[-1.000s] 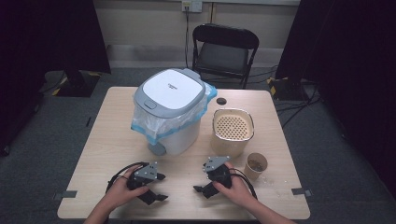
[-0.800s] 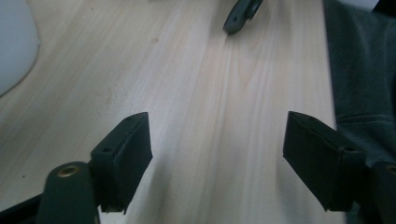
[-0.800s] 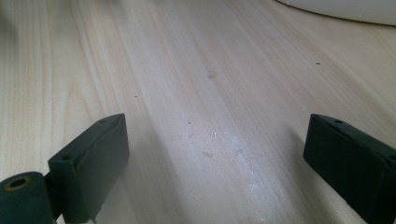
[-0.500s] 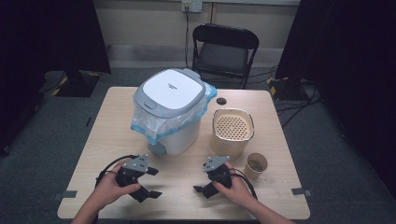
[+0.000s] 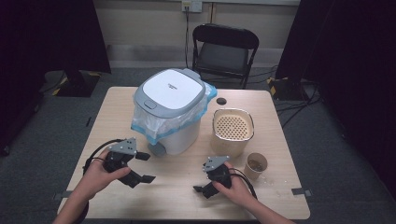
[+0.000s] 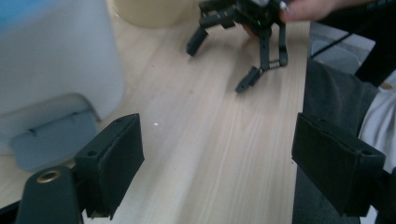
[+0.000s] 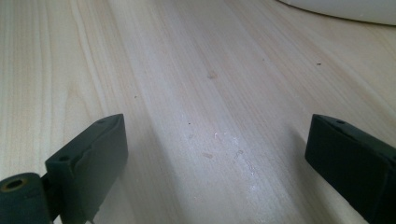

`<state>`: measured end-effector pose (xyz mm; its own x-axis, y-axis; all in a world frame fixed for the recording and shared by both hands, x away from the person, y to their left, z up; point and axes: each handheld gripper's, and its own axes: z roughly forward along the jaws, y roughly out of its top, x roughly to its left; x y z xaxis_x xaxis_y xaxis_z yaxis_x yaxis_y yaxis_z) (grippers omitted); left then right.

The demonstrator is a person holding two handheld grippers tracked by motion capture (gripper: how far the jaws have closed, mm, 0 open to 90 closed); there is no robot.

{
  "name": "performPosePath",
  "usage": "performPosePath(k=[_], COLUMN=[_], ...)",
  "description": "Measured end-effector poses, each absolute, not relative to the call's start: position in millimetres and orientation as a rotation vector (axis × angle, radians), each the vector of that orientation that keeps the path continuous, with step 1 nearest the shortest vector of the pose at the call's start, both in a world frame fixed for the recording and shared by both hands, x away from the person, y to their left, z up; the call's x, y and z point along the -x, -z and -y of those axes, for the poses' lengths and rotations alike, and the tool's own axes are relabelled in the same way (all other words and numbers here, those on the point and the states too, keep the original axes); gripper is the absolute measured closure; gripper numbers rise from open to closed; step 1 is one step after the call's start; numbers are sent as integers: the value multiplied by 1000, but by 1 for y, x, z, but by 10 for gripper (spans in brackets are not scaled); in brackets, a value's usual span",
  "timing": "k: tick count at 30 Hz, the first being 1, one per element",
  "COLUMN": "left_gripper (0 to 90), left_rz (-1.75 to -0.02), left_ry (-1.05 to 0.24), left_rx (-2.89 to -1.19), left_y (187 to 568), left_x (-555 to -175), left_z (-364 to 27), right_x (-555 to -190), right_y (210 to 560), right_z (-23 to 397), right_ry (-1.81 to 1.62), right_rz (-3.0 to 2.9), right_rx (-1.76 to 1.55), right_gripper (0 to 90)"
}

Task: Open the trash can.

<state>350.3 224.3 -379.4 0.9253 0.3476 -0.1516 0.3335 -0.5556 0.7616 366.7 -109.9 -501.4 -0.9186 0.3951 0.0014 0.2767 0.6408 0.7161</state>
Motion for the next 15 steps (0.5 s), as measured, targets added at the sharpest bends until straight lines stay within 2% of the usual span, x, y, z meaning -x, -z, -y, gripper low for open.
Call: performPosePath(k=[15], left_gripper=[158], left_rz=[-540], left_ry=[-48], left_rx=[-2130], left_y=[321], left_x=[-371], left_z=[-237], right_x=[-366], right_y=[502], right_z=[110], right_ry=[-1146], right_rz=[-2704], right_rx=[-532], right_gripper=[51])
